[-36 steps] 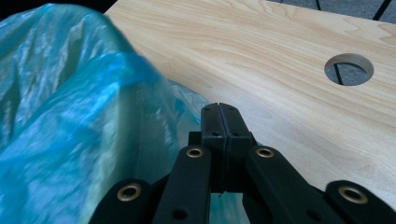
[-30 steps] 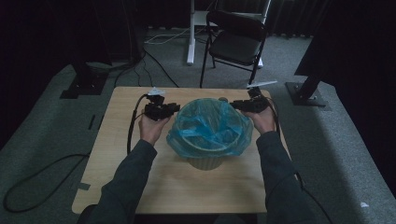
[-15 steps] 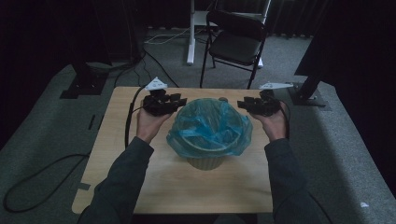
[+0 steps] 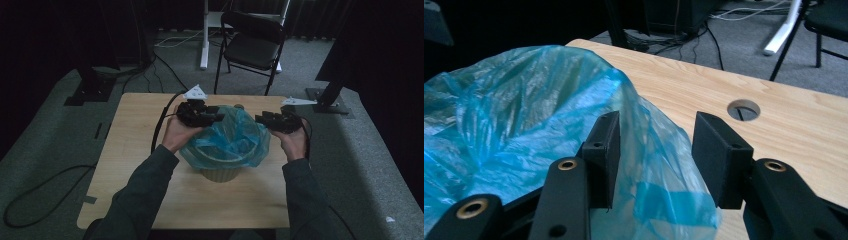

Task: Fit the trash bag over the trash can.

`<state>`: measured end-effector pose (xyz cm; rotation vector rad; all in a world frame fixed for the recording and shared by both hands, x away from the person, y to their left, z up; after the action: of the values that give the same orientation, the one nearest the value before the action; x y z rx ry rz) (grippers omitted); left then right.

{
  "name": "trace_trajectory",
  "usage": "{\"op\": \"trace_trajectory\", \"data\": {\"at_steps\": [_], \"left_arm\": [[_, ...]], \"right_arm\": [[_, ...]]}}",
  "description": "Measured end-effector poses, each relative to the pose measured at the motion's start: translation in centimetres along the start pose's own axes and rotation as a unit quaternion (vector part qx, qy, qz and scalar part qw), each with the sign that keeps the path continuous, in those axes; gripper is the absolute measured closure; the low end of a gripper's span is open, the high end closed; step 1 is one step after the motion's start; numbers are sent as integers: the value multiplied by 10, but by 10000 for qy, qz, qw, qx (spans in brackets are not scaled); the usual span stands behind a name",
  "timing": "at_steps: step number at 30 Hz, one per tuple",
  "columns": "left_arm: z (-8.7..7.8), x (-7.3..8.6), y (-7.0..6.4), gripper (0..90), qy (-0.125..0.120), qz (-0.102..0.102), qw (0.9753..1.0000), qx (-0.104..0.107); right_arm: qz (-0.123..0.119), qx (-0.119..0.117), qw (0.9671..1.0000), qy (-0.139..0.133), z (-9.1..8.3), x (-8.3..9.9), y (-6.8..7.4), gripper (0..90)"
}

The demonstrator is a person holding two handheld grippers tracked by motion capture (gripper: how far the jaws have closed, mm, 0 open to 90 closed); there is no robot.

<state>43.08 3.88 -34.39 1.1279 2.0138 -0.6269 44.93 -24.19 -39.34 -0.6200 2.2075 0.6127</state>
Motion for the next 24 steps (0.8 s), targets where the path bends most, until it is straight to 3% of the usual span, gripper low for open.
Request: {"op": "trace_trajectory", "data": {"at_steps": [6,10,13,15,18,20,21,24], "left_arm": [[20,-5,-15,604,190,365,9989,232],[31,-12,-25,603,335,585,9974,254],[43,-18,-30,601,625,793,9947,186],[53,-20,-32,601,886,931,9916,157],[67,-19,-33,603,1344,1115,9846,48],[73,-18,-33,612,1477,1187,9819,-49],[76,-17,-34,614,1600,1237,9793,-114],[81,-16,-33,620,1819,1272,9750,-126]], "right_arm": [[179,-8,9998,-76,-4,9,-8,535],[214,-8,9997,-107,-7,13,-10,534],[251,2,9996,-116,-10,15,-12,532],[253,-4,9996,-132,-11,16,-12,531],[254,8,9996,-138,-13,17,-14,531],[261,8,9996,-137,-14,18,-14,530],[256,9,9996,-141,-15,18,-14,530],[245,11,9996,-125,-16,19,-14,529]]}}
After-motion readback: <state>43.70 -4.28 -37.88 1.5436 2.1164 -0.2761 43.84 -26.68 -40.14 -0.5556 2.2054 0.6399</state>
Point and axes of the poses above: each handheld gripper's, and its own axes: z roughly forward along the jaws, x roughly out of its underside, y roughly to its left, the point moved 3 cm from there along z, roughly forward along the jaws, and after that the axes turned 9 degrees about y, right-handed, at the moved point
